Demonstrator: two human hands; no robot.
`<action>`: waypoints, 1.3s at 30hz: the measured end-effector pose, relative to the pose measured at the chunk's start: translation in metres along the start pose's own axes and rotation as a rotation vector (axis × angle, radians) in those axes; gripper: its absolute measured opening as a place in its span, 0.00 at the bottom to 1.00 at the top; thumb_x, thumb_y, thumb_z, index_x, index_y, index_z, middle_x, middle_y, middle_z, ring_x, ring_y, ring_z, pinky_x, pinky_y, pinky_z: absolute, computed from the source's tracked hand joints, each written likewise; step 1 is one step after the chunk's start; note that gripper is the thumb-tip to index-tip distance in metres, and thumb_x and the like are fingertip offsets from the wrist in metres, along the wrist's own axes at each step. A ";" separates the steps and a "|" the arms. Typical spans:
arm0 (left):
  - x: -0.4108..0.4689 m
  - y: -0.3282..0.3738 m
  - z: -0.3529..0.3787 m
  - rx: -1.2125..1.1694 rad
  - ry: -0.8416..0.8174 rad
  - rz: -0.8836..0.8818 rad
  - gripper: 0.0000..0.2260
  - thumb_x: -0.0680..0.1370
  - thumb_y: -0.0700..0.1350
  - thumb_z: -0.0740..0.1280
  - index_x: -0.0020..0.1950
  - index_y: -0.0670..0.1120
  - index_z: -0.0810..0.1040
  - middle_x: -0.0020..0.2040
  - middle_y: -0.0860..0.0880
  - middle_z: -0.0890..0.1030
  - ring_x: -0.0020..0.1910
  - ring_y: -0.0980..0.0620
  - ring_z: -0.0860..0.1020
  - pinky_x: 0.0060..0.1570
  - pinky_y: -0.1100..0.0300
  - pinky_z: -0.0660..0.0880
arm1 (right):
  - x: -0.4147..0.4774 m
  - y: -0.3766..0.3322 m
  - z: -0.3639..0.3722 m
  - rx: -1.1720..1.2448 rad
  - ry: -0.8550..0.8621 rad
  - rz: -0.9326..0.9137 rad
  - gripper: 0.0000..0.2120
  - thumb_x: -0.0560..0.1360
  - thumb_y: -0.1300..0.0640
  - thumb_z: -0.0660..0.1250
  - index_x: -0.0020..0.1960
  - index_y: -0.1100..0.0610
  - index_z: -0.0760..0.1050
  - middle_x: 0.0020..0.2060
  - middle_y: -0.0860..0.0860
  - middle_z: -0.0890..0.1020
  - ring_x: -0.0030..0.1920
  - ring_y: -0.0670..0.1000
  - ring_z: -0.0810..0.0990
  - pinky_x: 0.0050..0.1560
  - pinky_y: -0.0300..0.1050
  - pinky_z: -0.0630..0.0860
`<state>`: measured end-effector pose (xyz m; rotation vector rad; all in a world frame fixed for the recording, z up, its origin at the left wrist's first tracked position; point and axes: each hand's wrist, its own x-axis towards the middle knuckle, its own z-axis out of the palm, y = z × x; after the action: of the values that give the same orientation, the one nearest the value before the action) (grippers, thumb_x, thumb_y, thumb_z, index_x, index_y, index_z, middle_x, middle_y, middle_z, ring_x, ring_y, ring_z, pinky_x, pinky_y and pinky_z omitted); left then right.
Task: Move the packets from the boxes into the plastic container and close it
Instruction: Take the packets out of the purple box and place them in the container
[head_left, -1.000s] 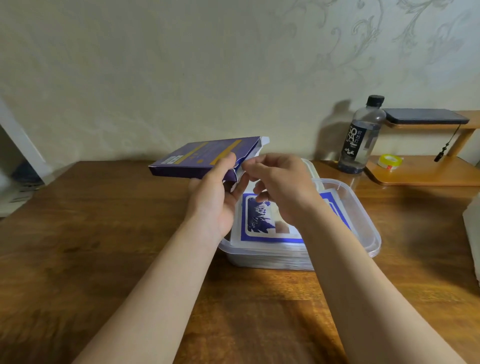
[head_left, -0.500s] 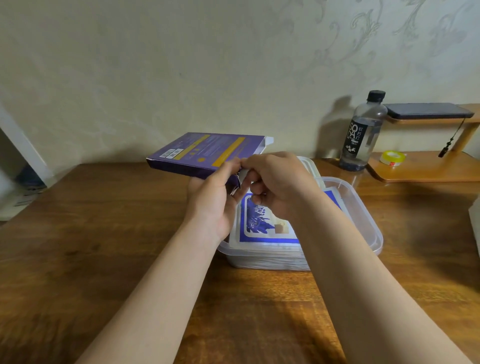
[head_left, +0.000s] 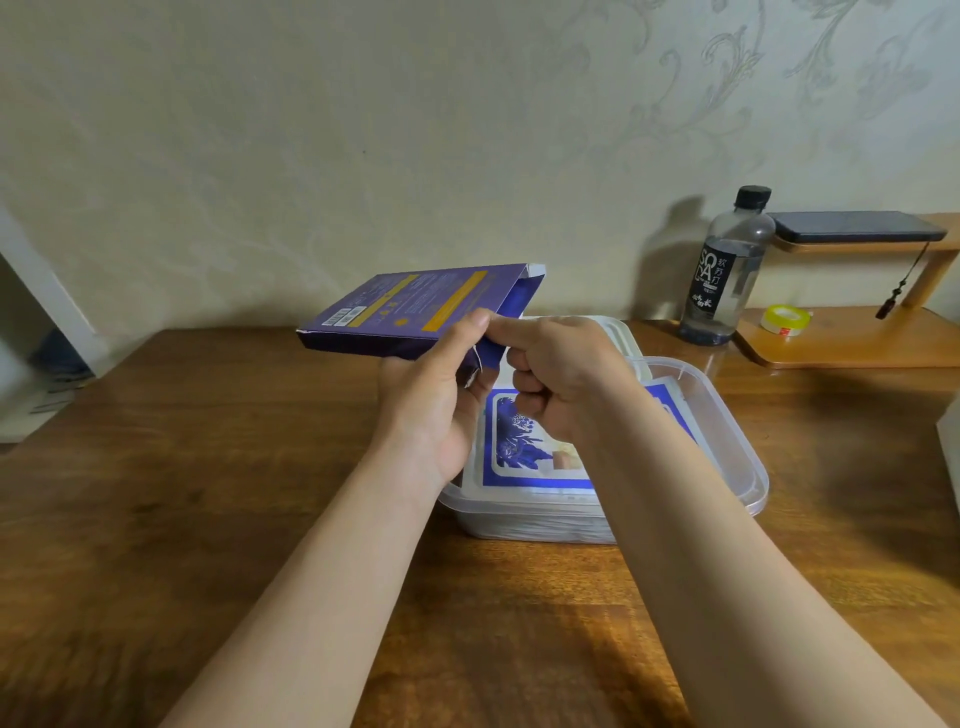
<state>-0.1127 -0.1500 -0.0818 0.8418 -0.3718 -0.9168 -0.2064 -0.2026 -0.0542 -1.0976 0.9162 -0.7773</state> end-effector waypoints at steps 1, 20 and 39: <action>-0.001 0.000 0.000 -0.001 -0.003 0.005 0.21 0.74 0.38 0.76 0.66 0.36 0.79 0.50 0.43 0.85 0.43 0.51 0.85 0.38 0.60 0.80 | 0.000 0.000 0.000 0.000 -0.004 0.001 0.12 0.74 0.56 0.75 0.38 0.56 0.74 0.20 0.46 0.64 0.22 0.46 0.57 0.23 0.38 0.56; 0.003 -0.002 -0.006 -0.045 0.172 -0.037 0.21 0.76 0.35 0.73 0.66 0.42 0.73 0.59 0.40 0.83 0.53 0.42 0.86 0.29 0.62 0.78 | -0.007 -0.027 -0.047 -0.980 0.279 -0.588 0.21 0.74 0.61 0.66 0.66 0.48 0.75 0.50 0.50 0.81 0.47 0.52 0.80 0.49 0.48 0.78; 0.012 0.017 -0.008 -0.169 0.219 -0.043 0.24 0.74 0.30 0.71 0.69 0.35 0.73 0.60 0.37 0.80 0.47 0.44 0.82 0.32 0.61 0.78 | -0.005 -0.031 -0.072 -0.801 0.200 -0.959 0.12 0.77 0.54 0.69 0.42 0.63 0.81 0.34 0.54 0.80 0.36 0.48 0.75 0.68 0.48 0.65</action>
<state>-0.0918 -0.1504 -0.0746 0.7879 -0.0852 -0.8731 -0.2755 -0.2351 -0.0364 -2.2741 0.8623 -1.3603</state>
